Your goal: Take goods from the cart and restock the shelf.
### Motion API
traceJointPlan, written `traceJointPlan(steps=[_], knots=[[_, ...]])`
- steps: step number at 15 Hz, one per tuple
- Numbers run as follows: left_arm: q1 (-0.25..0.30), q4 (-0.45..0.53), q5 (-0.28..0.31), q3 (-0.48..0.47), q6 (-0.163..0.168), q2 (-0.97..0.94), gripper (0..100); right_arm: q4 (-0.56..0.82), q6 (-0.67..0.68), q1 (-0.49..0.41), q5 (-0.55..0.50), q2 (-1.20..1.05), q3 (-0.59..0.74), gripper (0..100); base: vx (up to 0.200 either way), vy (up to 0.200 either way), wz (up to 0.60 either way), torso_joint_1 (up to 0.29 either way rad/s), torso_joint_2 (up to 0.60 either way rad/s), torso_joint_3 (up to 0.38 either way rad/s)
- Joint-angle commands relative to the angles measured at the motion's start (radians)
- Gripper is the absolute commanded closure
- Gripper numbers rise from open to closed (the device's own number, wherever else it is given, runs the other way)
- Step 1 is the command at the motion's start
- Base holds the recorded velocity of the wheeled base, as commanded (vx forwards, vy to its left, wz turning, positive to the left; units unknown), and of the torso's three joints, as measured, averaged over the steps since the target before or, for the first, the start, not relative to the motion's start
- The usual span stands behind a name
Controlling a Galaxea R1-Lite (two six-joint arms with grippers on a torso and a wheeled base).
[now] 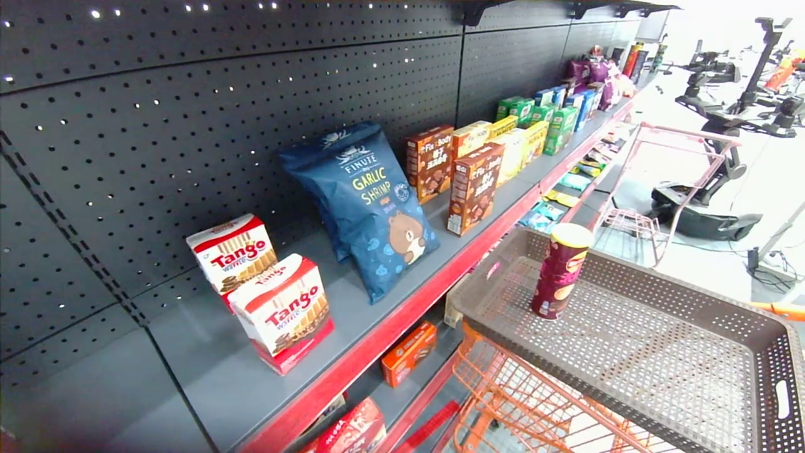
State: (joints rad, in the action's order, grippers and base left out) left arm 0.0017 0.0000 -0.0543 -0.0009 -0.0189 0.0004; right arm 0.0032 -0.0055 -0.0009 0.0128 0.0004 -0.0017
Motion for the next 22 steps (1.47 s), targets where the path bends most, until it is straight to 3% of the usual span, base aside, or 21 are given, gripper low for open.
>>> traceJointPlan(steps=[1,11,12,13,15,16,18,20,22], knots=[[0.0,0.0,-0.001,-0.001,0.001,0.0,0,0.0,-0.001,-0.001,0.001,0.0,0.0,0,0.0,0.0,0.0,0.0,0.0,0.0],[0.0,0.0,-0.001,-0.001,0.001,0.0,0,-0.002,0.002,-0.001,-0.004,0.0,0.0,0,0.0,0.0,0.0,0.0,0.0,0.0],[0.0,0.0,0.001,-0.001,0.001,0.0,0,-0.002,0.004,-0.011,-0.025,0.032,-0.058,0,0.0,0.0,0.0,0.0,0.0,0.0],[0.0,0.0,-0.001,-0.001,-0.001,0.0,0,-0.017,0.012,-0.011,-0.053,0.263,-0.21,0,0.0,0.0,0.0,0.0,0.0,0.0],[0.0,0.0,-0.001,-0.001,0.001,0.0,0,-0.12,0.102,-0.013,-0.148,0.498,-0.268,0,0.0,0.0,0.0,0.0,0.0,0.0],[0.0,0.0,-0.001,-0.001,-0.001,0.0,0,-0.138,0.125,-0.013,-0.215,0.682,-0.37,0,0.0,0.0,0.0,0.0,0.0,0.0],[0.0,0.0,-0.001,-0.001,0.001,0.0,0,-0.144,0.19,-0.014,-0.232,0.891,-0.465,0,0.0,0.0,0.0,0.0,0.0,0.0],[0.0,0.0,0.001,-0.001,0.001,0.0,0,-0.216,0.203,-0.03,-0.232,1.056,-0.491,0,0.0,0.0,0.0,0.0,0.0,0.0],[0.0,0.0,-0.001,-0.001,0.001,0.0,0,-0.414,0.167,-0.073,-0.237,1.224,-0.485,0,0.0,0.0,0.0,0.0,0.0,0.0]])
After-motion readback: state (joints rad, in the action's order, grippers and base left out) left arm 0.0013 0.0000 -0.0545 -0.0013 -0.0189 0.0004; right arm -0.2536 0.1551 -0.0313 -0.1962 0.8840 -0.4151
